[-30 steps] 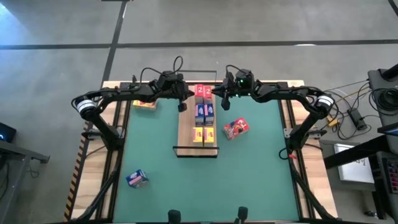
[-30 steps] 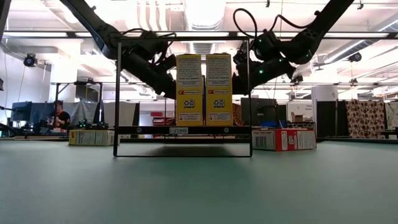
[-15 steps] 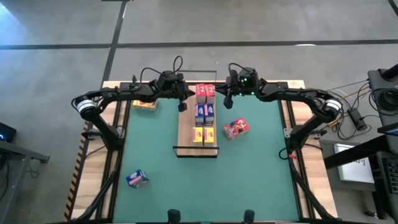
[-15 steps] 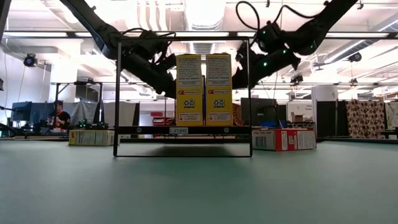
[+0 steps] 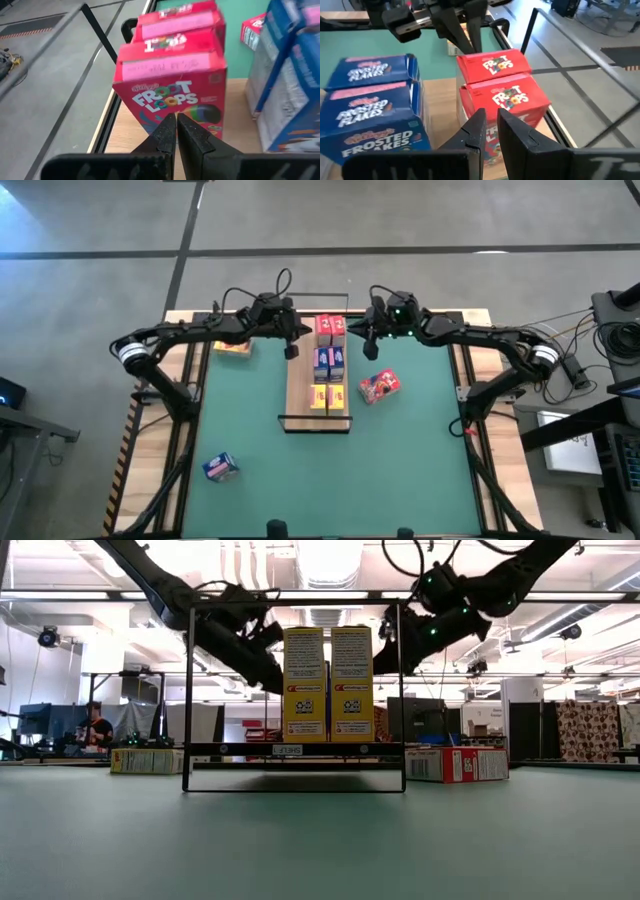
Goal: Stack cereal on shelf
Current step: Put the top red cereal box on the shelf aligned with the other red cereal box
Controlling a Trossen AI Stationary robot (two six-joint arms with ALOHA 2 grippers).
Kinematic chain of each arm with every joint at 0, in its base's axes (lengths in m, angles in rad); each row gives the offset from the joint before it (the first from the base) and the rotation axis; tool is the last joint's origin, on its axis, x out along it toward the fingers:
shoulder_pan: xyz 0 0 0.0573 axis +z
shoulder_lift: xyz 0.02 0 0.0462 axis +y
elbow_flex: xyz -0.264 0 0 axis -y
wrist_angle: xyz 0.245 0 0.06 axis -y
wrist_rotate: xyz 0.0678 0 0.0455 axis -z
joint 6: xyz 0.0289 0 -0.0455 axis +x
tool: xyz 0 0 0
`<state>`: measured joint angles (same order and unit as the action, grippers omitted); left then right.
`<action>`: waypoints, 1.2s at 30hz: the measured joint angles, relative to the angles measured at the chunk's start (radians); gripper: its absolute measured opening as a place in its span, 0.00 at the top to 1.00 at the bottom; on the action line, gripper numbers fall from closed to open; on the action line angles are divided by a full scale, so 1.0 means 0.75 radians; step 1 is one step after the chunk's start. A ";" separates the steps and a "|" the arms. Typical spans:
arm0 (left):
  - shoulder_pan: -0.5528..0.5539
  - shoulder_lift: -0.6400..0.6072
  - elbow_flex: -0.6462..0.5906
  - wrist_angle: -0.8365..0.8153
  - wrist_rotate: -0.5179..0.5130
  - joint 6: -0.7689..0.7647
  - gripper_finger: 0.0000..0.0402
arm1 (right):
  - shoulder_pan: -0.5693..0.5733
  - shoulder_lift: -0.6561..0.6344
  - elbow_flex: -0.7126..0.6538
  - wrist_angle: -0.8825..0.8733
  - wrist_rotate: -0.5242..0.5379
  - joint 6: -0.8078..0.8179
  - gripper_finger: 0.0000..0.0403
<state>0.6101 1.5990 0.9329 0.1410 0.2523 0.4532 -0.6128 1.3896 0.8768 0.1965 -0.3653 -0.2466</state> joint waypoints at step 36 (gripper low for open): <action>-0.009 -0.039 -0.011 -0.183 0.001 -0.140 1.00 | 0.061 0.246 -0.044 0.211 0.231 0.060 0.91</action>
<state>0.6031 1.5700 0.9245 0.0040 0.2533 0.3485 -0.5674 1.5742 0.8436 0.3547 -0.1917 -0.2012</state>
